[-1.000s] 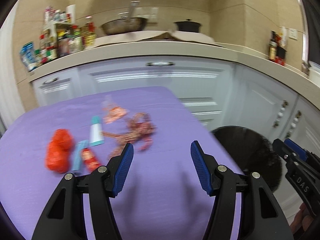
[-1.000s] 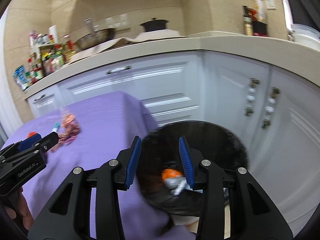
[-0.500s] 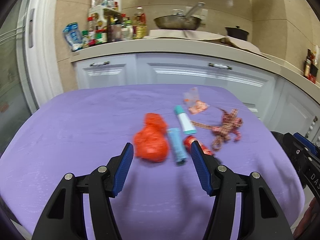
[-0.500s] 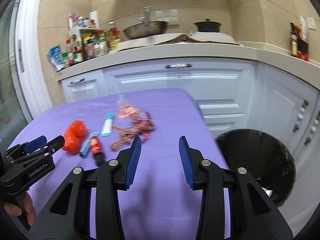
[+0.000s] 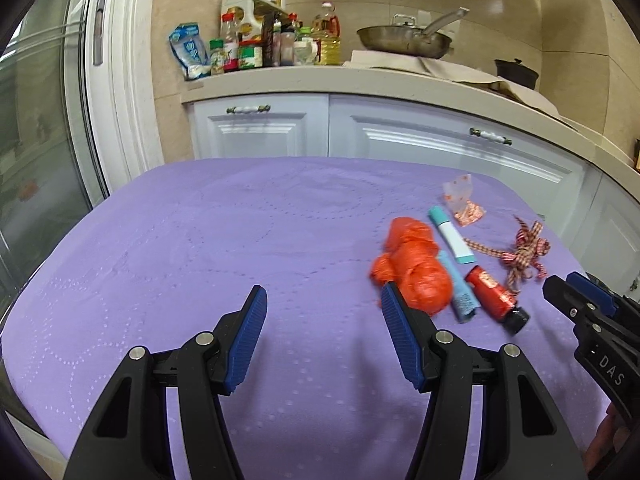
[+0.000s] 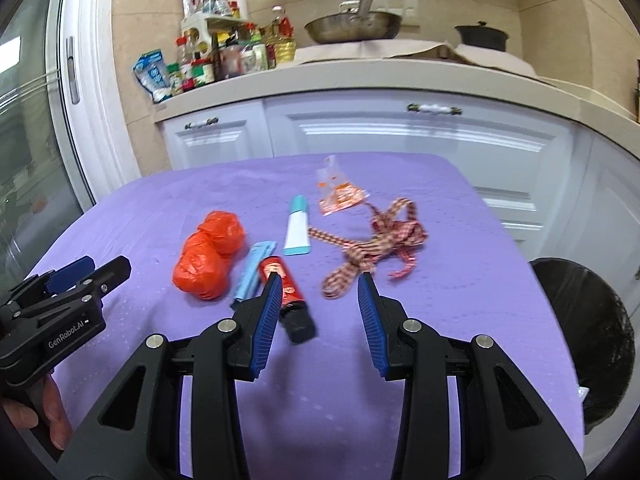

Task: Collect trash
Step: 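Move the right tool back to the table and grasp the red bottle, then grasp the orange plastic bag with the left tool while the right tool holds the bottle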

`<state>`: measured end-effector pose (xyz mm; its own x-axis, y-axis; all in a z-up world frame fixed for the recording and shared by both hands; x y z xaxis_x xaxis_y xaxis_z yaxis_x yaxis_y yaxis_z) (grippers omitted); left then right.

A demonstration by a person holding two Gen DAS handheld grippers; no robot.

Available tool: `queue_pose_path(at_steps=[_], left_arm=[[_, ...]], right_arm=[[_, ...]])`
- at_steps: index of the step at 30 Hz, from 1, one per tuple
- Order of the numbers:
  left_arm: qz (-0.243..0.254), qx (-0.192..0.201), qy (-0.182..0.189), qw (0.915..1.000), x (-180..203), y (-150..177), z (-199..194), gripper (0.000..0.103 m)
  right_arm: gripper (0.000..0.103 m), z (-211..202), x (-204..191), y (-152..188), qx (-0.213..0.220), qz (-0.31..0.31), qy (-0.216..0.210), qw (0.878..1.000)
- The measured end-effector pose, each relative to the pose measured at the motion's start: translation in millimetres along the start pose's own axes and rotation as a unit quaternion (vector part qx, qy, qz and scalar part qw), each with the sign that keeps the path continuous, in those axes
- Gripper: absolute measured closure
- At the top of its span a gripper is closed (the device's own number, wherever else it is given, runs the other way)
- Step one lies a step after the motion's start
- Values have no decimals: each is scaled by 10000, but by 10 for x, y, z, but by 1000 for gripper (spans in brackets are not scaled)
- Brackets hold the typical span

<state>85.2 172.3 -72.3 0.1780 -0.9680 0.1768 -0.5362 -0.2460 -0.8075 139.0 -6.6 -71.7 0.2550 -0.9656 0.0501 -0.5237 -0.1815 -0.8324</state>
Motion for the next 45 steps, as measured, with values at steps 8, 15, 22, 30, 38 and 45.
queue_pose_path(at_steps=[8, 15, 22, 30, 38, 45], left_arm=[[-107, -205, 94, 9997, -138, 17, 105, 41], [-121, -317, 260, 9991, -133, 13, 170, 40], [-52, -395, 466, 9981, -11, 25, 194, 36], [162, -350, 699, 9968, 312, -57, 274, 29], [269, -588, 619, 9960, 513, -117, 528, 38], [341, -800, 625, 9942, 544, -85, 616, 66]], right_arm=[[65, 224, -245, -36, -494, -240, -155, 9984], [65, 425, -360, 13, -993, -460, -111, 9939], [80, 494, -390, 71, -1227, -571, -167, 9907], [80, 259, -152, 52, -817, -319, -69, 9961], [80, 107, 268, 52, -609, -15, 79, 9981], [80, 80, 442, 116, -587, 127, 115, 9981]])
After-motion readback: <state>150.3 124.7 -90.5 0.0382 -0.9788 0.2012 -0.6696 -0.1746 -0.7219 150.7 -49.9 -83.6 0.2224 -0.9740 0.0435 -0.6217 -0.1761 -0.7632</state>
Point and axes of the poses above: each gripper's, at about its wrist camera, not at the fingertips, and z roughly the way its jaws point, x to its right, y to its underside, the point moved 4 cm from there along z, roughly the way its jaws point, and after that the axes turned 15 degrees about y, right-handed, at the moved point
